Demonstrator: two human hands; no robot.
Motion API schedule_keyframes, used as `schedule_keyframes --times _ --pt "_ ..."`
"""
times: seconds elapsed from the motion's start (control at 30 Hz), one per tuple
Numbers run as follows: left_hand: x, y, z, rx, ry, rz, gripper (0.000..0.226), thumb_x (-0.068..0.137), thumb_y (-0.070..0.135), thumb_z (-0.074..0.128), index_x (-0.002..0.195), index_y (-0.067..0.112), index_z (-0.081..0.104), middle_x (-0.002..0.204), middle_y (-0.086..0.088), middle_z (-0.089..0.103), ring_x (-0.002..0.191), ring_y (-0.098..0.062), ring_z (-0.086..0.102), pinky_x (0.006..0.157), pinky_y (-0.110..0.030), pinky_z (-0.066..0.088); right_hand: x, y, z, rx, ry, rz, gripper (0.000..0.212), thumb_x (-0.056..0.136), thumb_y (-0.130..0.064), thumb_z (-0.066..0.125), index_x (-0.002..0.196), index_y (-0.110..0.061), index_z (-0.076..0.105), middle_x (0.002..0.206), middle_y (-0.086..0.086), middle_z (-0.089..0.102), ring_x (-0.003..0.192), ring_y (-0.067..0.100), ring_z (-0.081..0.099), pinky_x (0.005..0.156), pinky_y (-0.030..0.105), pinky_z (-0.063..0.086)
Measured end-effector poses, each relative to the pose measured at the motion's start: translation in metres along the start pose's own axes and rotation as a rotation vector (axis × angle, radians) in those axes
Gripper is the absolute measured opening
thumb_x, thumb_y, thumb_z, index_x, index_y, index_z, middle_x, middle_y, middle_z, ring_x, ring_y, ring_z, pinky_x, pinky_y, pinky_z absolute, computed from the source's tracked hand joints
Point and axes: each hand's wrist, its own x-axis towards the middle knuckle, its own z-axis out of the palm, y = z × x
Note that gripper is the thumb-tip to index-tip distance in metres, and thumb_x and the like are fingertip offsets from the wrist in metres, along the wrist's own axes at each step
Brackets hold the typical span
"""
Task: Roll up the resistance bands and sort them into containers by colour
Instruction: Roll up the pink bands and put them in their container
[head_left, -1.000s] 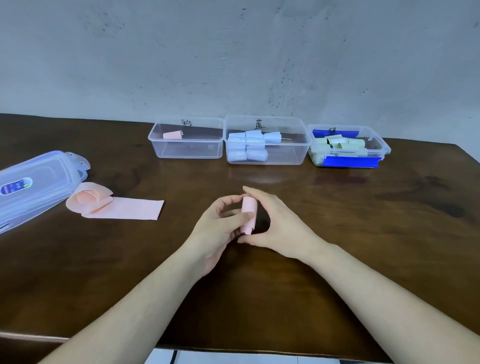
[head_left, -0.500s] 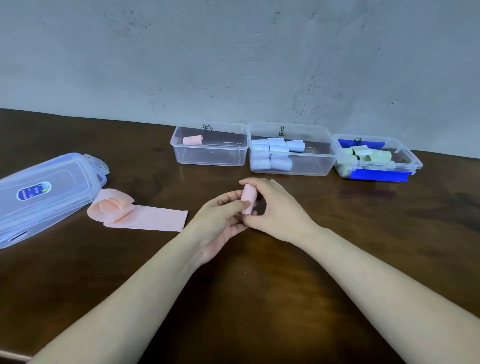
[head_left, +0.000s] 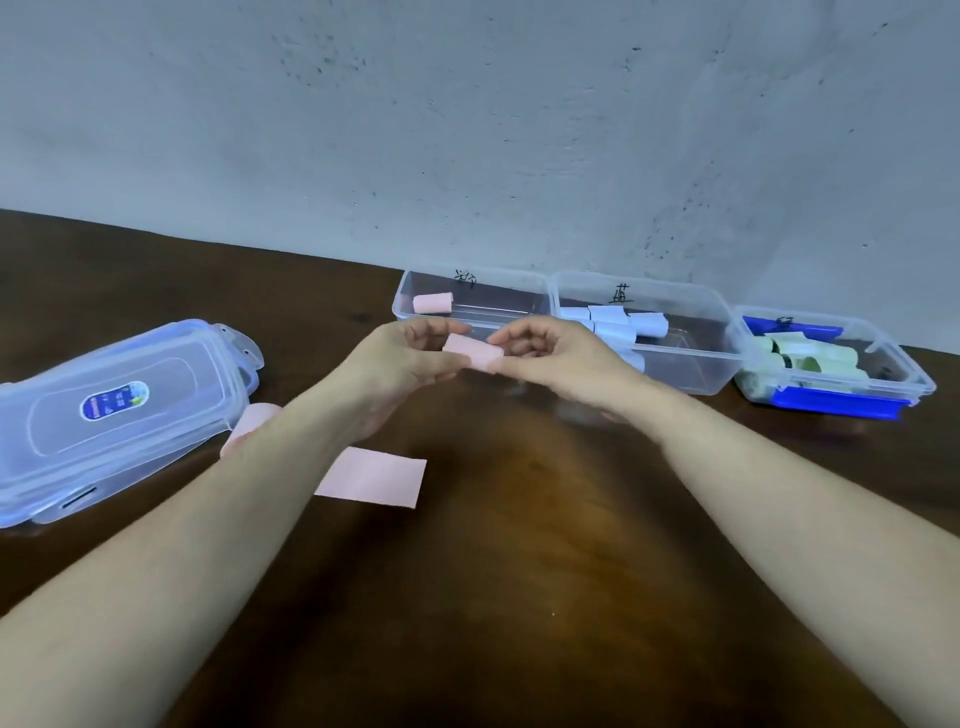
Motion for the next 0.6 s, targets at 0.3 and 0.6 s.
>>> schedule_keyframes --times 0.3,0.6 --pt "0.048 0.022 -0.030 0.216 0.070 0.059 0.030 0.081 0.006 0.079 0.108 0.013 0.069 0.100 -0.008 0.072 0.088 -0.015 0.066 0.090 -0.028 0.053 0.067 -0.021 -0.003 0.007 -0.015 0.012 0.028 0.082 -0.009 0.078 0.090 -0.018 0.052 0.081 0.001 0.069 0.080 0.021 0.067 0.090 0.047 0.056" --pt "0.102 0.030 -0.048 0.771 0.208 0.184 0.015 0.089 0.039 0.064 0.099 0.029 0.068 0.090 0.014 0.067 0.083 -0.006 0.065 0.069 -0.023 0.050 0.128 -0.018 0.002 -0.088 0.005 0.160 0.045 0.079 -0.005 0.079 0.085 -0.020 0.038 0.084 0.009 0.065 0.078 0.022 0.059 0.070 0.038 0.050"
